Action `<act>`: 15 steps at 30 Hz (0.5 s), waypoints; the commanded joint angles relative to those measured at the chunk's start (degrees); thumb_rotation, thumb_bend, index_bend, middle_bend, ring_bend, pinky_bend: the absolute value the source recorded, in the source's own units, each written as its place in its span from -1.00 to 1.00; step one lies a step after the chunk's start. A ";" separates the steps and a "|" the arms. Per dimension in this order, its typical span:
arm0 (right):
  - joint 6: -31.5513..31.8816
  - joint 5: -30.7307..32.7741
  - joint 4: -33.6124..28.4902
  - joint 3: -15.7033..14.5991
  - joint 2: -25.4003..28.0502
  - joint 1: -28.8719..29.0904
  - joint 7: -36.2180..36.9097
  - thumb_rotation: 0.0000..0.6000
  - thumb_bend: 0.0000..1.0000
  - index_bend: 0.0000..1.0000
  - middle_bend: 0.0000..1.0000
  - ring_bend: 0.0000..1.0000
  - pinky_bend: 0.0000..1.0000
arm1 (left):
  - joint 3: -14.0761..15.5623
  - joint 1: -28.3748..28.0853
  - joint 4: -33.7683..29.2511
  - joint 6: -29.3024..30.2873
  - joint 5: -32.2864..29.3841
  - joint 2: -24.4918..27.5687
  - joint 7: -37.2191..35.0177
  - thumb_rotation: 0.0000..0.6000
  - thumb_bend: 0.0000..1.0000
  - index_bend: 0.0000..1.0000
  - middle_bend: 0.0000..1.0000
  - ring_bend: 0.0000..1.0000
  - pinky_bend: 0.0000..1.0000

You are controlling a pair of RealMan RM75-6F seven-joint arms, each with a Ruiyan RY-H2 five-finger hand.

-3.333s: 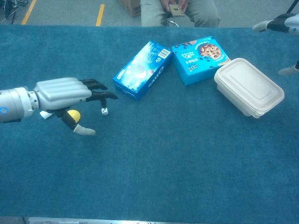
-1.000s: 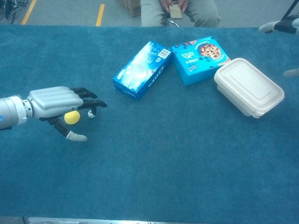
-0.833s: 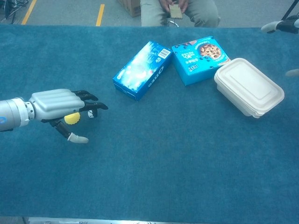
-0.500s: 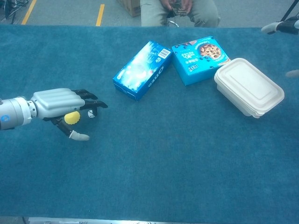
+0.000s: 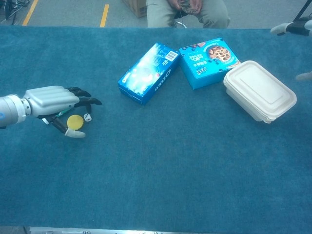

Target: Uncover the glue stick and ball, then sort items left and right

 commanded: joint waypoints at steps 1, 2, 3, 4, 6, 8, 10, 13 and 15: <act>0.05 0.17 -0.10 0.03 -0.03 0.05 -0.18 1.00 -0.71 -1.00 -0.72 -0.88 -0.68 | 0.31 0.26 0.07 -0.21 -0.44 0.90 0.25 -0.24 -0.66 -0.46 -0.52 -1.00 -0.95; 0.10 0.25 -0.14 0.05 -0.04 0.06 -0.27 1.00 -0.71 -1.00 -0.72 -0.88 -0.68 | 0.39 0.36 0.04 -0.24 -0.62 1.37 0.44 -0.24 -0.66 -0.46 -0.52 -1.00 -0.95; 0.17 0.30 -0.22 0.09 -0.02 0.05 -0.27 1.00 -0.71 -1.00 -0.72 -0.88 -0.68 | 0.38 0.46 -0.07 -0.11 -0.79 1.74 0.54 -0.24 -0.66 -0.46 -0.52 -1.00 -0.95; 0.27 0.31 -0.27 0.13 -0.01 0.03 -0.24 1.00 -0.71 -1.00 -0.72 -0.88 -0.68 | 0.27 0.62 -0.28 0.18 -0.99 2.11 0.51 -0.24 -0.66 -0.46 -0.52 -1.00 -0.95; 0.54 0.31 -0.35 0.23 0.07 -0.09 -0.08 1.00 -0.71 -1.00 -0.72 -0.88 -0.68 | -0.18 1.09 -1.13 1.36 -1.26 3.18 0.09 -0.24 -0.66 -0.46 -0.52 -1.00 -0.95; 0.80 0.25 -0.41 0.26 0.27 -0.32 0.20 1.00 -0.71 -1.00 -0.72 -0.88 -0.68 | -0.76 1.82 -2.09 3.48 -1.02 4.40 -0.62 -0.24 -0.66 -0.45 -0.52 -1.00 -0.95; 1.11 0.14 -0.42 0.26 0.49 -0.61 0.51 1.00 -0.71 -1.00 -0.72 -0.88 -0.68 | -1.32 2.59 -2.74 5.63 -0.68 5.38 -1.44 -0.24 -0.66 -0.45 -0.52 -1.00 -0.95; 1.77 0.19 -0.47 0.22 0.99 -1.32 1.28 1.00 -0.71 -1.00 -0.72 -0.88 -0.68 | -2.42 4.11 -3.41 9.63 -0.26 6.56 -2.55 0.00 -0.66 -0.46 -0.52 -1.00 -0.95; 2.45 0.44 -0.69 0.16 1.58 -2.05 1.93 1.00 -0.71 -1.00 -0.72 -0.88 -0.68 | -3.09 5.43 -3.65 12.61 -0.20 7.11 -2.53 0.60 -0.66 -0.46 -0.54 -0.99 -0.95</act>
